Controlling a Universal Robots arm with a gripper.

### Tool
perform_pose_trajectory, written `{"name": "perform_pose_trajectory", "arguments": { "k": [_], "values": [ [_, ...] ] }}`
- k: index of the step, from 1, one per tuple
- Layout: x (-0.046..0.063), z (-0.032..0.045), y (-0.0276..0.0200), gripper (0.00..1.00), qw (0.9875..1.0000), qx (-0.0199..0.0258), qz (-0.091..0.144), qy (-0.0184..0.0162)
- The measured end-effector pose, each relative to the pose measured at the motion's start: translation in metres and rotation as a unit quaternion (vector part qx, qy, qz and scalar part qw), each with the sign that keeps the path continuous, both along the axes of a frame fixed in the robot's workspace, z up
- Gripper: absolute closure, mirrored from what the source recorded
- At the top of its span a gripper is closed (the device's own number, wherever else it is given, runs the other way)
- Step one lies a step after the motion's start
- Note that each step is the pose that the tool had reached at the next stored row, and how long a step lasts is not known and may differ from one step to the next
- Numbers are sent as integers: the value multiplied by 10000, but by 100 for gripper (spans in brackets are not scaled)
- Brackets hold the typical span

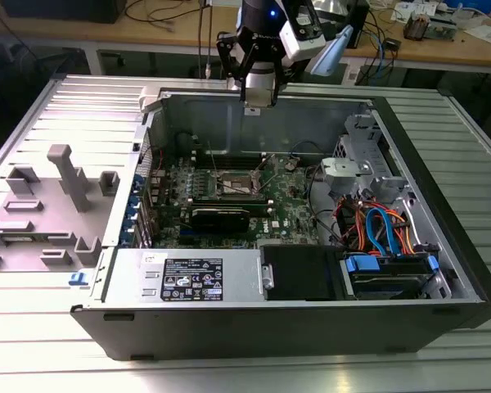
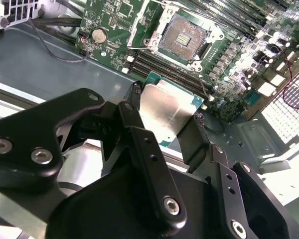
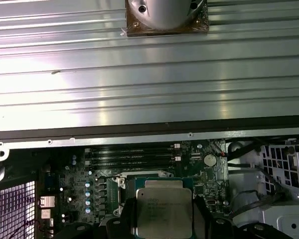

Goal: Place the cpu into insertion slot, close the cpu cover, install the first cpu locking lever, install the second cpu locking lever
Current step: 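Place the cpu into insertion slot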

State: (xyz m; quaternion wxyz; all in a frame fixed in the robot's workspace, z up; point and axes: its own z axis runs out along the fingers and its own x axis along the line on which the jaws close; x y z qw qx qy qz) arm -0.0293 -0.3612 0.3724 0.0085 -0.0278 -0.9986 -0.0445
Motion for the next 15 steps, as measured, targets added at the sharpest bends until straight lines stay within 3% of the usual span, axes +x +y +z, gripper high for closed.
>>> {"name": "perform_pose_trajectory", "arguments": {
  "k": [10,15],
  "values": [
    [0,-1,0,45,10000,1,-26,0],
    [0,-11,0,45,9994,1,-343,0]
  ]
}}
